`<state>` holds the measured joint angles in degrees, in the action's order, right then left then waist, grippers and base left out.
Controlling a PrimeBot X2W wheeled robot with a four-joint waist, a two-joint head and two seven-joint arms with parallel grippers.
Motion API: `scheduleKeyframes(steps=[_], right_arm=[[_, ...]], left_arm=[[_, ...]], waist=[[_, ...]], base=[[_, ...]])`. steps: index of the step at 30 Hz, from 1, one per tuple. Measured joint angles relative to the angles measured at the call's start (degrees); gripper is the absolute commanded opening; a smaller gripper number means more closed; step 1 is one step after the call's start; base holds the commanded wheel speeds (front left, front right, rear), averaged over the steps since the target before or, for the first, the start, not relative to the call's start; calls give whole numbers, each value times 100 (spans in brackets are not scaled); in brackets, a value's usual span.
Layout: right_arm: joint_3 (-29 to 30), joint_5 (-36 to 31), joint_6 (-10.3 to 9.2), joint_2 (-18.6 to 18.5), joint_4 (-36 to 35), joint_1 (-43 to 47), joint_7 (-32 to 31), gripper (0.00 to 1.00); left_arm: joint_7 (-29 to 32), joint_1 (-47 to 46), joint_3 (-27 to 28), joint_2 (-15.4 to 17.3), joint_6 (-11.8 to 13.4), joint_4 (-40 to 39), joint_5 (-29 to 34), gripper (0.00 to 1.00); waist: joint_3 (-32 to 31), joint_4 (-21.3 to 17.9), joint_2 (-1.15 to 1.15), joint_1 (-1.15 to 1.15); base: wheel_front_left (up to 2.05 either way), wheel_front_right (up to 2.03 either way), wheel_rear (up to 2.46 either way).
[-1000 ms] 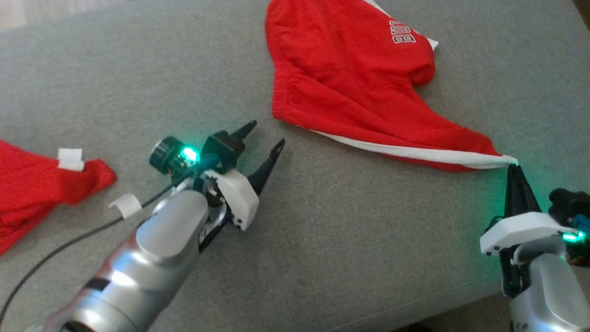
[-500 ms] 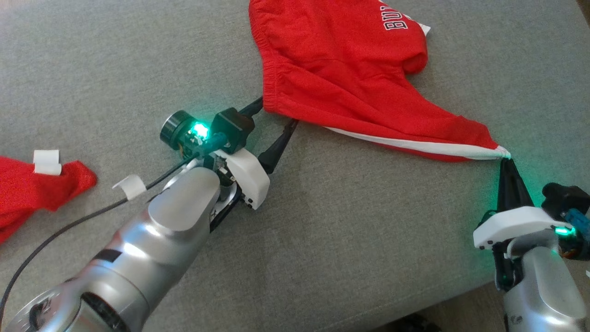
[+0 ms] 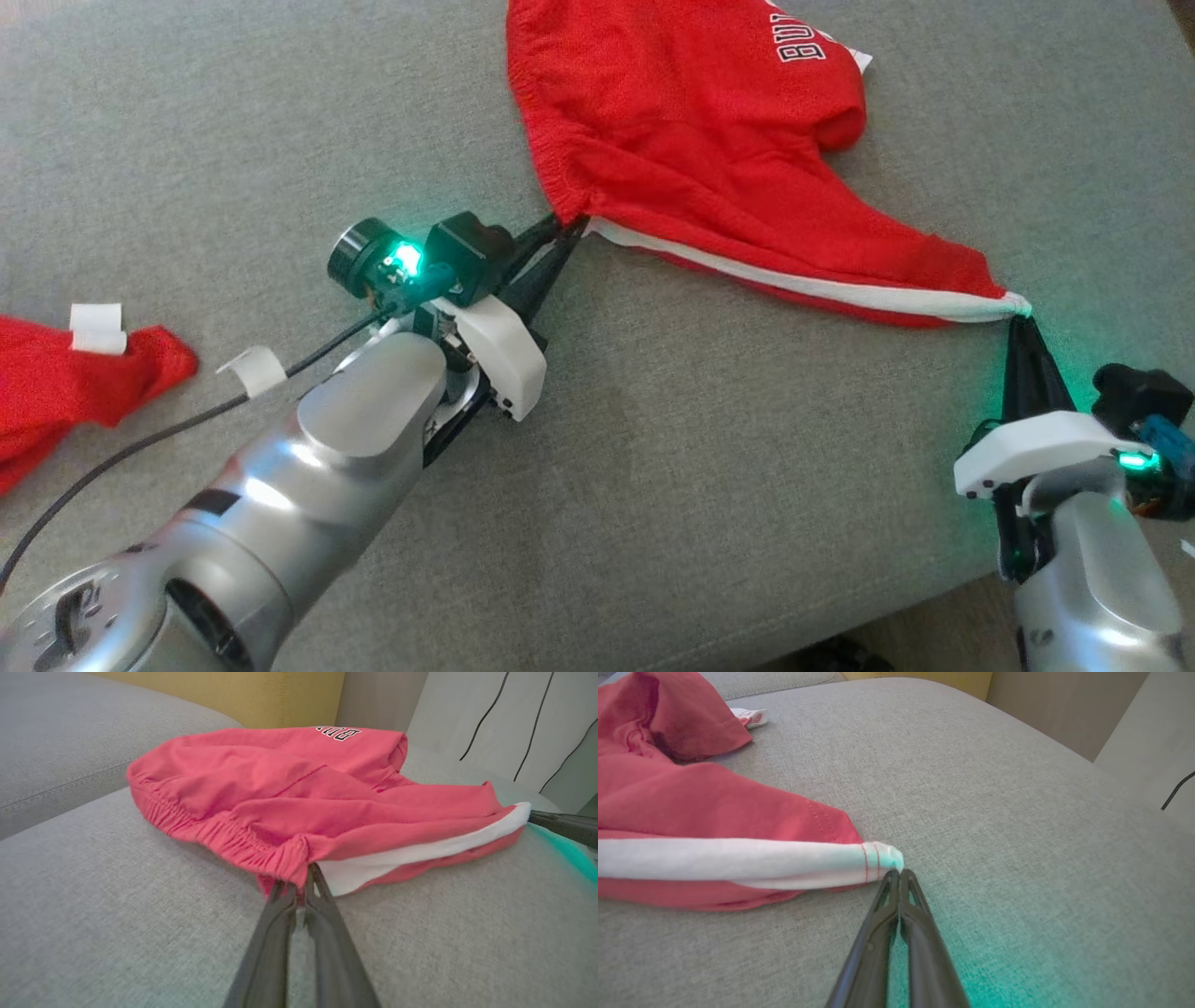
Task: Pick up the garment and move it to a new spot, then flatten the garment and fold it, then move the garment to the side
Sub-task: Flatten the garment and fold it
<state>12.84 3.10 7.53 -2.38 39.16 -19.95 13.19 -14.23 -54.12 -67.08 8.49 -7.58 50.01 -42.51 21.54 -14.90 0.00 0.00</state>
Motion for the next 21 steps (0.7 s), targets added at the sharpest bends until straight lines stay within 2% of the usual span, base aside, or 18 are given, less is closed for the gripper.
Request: scheduleKeyframes(steps=[12, 21], right_arm=[[-142, -8, 0, -5, -54, -66, 60, 0], [-581, -338, 0, -12, -1176, -75, 75, 0]], left_arm=[[-7, -120, -344, 191, 0, -132, -399, 0], [-15, -65, -310, 758, 0, -560, -420, 0]], waist=[[-146, 68, 0, 0], [-685, 210, 0, 0]], base=[[0, 0, 0], [0, 0, 0]])
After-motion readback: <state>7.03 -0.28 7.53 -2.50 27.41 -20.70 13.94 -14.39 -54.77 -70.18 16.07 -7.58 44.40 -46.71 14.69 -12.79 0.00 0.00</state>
